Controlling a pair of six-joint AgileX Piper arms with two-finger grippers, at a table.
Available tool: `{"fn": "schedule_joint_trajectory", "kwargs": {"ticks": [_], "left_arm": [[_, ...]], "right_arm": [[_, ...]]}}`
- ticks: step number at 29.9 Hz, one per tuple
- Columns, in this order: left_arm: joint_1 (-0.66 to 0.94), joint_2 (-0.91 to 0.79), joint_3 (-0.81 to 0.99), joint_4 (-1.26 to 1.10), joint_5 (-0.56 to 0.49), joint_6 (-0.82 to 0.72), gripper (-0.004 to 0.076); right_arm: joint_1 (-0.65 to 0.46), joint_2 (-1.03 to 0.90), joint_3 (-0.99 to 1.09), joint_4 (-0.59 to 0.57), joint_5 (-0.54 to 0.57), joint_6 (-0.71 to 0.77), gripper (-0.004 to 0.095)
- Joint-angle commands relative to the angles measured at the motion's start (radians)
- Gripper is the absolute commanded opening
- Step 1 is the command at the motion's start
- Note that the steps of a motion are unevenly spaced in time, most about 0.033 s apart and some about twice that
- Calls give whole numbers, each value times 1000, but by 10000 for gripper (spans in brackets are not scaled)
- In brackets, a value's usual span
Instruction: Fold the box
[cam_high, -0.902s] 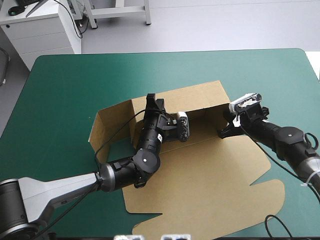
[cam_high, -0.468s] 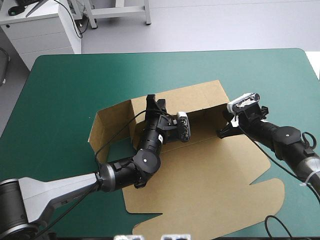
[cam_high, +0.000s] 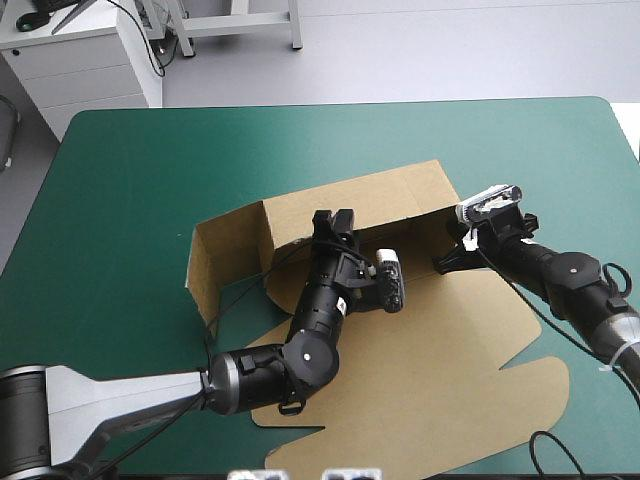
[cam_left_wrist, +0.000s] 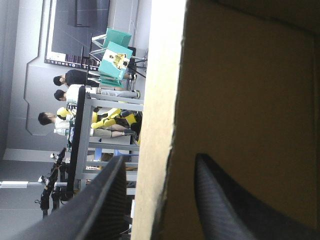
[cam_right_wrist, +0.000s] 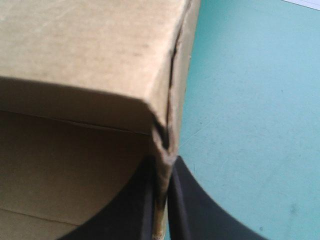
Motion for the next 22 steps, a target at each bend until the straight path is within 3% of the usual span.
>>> {"fn": "schedule_joint_trajectory", "kwargs": {"ticks": [1,8,10,12,13,18,22], "left_arm": [[-63,-40,-27,86,107,-62,316],[-219,-41,-27,70,276,-166,293],[-256,-46,-29,75,313,-164,193],[-281,-69,-34,87,313,-155,25],[-283,-85,-42,87,308,-150,0],[-267,-188,-143,3,263,-142,11],[-172,-262,-245,-113,174,-8,11]], "right_arm": [[6,-17,-23,-6,-4,1,0],[6,-17,-23,-6,-5,19,0],[6,-17,-23,-6,-6,22,0],[6,-19,-23,-6,-8,22,0],[6,-19,-24,-6,-8,26,0],[6,-25,-24,-9,-8,52,0],[6,-49,-34,-51,-4,122,0]]}}
